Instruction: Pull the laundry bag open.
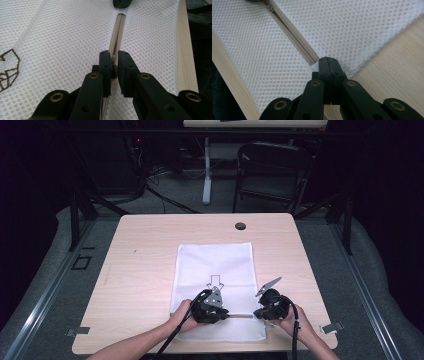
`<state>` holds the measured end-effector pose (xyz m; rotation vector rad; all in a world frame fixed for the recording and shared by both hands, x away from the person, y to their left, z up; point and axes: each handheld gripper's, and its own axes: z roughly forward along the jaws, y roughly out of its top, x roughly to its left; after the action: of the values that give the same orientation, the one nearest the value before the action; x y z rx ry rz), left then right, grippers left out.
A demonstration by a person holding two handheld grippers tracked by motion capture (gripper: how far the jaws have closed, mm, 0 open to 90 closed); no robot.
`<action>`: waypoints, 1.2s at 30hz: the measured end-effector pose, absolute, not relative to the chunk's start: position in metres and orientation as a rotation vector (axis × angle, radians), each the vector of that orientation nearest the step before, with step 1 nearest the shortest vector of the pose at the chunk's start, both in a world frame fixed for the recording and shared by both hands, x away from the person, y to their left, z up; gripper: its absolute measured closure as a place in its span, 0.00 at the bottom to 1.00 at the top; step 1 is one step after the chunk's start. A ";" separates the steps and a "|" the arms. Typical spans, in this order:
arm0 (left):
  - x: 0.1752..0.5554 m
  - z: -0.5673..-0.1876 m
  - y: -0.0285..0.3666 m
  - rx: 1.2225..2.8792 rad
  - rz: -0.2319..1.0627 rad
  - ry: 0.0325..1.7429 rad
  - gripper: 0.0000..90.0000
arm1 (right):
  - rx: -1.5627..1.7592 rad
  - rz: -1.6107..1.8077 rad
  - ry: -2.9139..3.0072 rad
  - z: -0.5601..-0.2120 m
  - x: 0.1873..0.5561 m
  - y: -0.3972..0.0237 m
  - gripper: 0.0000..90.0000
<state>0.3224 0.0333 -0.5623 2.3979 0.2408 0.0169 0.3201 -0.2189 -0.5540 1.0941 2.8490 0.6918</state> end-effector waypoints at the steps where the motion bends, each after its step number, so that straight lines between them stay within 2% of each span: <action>1: 0.322 -0.563 0.034 2.395 0.017 0.237 0.91 | 1.095 0.691 2.848 -0.554 0.320 -0.219 1.00; 36: 0.321 -0.560 0.058 2.394 -0.001 0.271 0.91 | 1.097 0.679 2.846 -0.554 0.320 -0.218 1.00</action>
<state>0.3213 0.0576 -0.5602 2.3938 0.2714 -0.0015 0.3197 -0.2177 -0.5536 1.0967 2.8456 0.6791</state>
